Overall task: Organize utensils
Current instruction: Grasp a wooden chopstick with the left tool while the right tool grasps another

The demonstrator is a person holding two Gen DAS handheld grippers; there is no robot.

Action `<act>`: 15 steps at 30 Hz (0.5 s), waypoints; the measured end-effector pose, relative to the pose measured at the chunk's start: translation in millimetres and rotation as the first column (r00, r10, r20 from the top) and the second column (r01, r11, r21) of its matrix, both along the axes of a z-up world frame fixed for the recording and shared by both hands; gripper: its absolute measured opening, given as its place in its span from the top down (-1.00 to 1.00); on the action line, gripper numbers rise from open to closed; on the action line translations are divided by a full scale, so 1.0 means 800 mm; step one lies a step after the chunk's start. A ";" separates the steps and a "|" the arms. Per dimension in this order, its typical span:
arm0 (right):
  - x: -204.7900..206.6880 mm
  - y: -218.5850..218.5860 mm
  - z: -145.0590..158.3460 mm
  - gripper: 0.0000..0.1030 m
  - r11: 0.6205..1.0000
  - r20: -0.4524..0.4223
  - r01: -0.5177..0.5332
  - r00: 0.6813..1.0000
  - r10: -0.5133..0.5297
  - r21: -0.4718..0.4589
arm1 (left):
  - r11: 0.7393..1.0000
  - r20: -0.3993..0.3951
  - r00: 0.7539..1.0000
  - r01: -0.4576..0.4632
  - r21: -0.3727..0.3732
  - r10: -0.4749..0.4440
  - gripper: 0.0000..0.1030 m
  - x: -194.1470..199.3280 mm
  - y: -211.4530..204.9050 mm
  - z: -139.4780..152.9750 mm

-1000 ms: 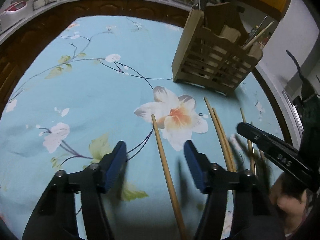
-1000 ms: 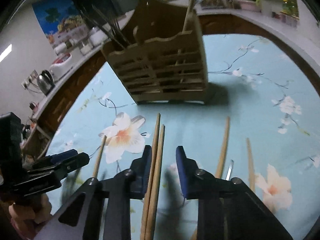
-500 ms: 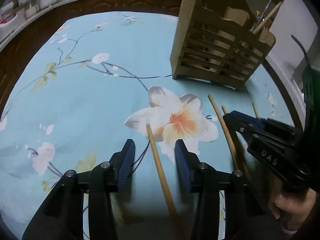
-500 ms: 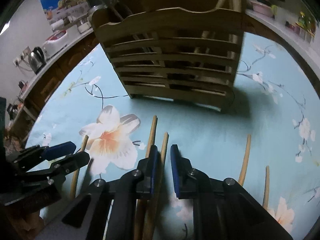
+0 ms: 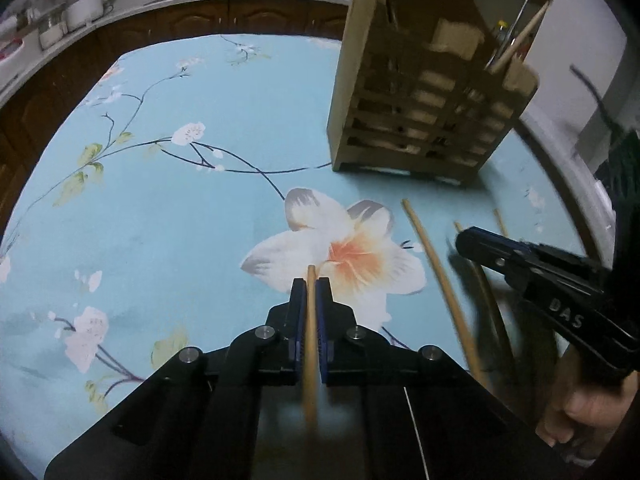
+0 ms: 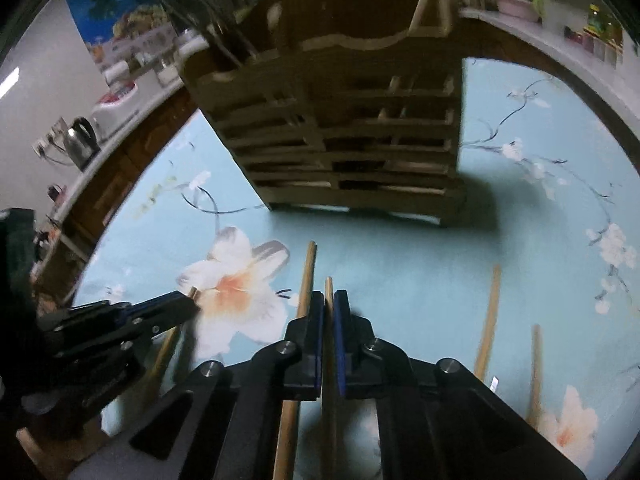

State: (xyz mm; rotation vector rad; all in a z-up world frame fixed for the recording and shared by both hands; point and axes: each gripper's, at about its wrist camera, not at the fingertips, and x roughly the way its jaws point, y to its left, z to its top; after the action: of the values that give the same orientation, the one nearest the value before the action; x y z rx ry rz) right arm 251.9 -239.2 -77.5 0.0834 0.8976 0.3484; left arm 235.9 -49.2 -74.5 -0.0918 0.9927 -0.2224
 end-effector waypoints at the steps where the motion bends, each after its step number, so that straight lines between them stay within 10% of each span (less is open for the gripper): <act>1: -0.010 -0.007 0.010 0.90 1.000 0.017 0.002 1.000 -0.002 0.020 | 0.999 -0.001 1.000 0.000 -0.035 0.000 0.92 -0.003 0.005 0.005; 15: -0.104 -0.078 0.128 0.90 0.981 0.233 0.054 0.967 -0.098 0.189 | 0.973 0.192 0.981 0.053 -0.224 -0.010 0.92 -0.090 0.038 0.129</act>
State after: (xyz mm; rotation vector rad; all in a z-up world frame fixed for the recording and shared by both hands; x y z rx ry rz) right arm 168.5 -301.9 24.6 0.2382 0.6181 0.3595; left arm 164.0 -18.7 28.6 -0.2607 0.7759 -0.3680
